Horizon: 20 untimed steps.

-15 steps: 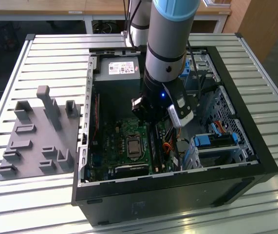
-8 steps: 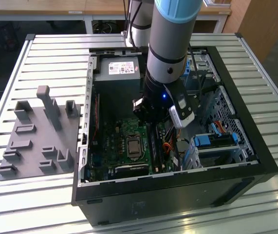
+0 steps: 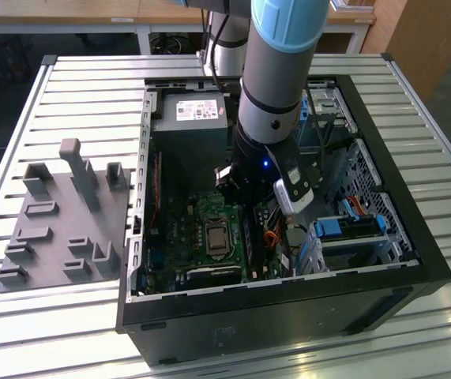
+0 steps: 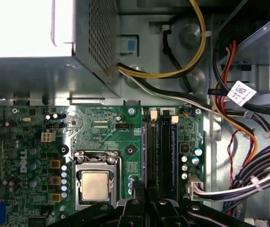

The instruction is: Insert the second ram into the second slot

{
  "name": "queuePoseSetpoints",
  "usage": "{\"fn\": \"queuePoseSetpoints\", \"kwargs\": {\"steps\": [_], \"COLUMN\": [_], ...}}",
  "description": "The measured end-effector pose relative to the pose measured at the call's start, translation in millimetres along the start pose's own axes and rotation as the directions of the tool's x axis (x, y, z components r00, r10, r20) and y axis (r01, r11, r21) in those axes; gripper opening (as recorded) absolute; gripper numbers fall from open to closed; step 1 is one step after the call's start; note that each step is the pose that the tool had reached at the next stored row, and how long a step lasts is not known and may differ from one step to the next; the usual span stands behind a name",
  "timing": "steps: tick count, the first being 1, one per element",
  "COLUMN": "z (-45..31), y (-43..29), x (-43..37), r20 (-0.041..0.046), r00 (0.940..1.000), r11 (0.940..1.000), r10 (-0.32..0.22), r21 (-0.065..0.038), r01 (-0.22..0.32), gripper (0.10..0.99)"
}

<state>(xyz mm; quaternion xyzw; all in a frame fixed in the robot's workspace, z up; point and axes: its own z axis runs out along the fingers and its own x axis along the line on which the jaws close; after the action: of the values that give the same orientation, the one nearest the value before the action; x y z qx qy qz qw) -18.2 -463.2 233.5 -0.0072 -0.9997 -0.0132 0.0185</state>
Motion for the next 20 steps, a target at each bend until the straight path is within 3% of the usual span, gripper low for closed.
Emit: {"fn": "queuePoseSetpoints", "kwargs": {"steps": [12, 20], "z": [0.7, 8.4], "y": [0.1, -0.1], "x": [-6.8, -7.3], "r20": [-0.0010, -0.0015], "r00": [1.0000, 0.9999], "r11": [1.0000, 0.9999], "r10": [-0.001, -0.015], "r21": [-0.001, 0.000], "r01": [0.001, 0.015], "gripper": [0.137, 0.137]}}
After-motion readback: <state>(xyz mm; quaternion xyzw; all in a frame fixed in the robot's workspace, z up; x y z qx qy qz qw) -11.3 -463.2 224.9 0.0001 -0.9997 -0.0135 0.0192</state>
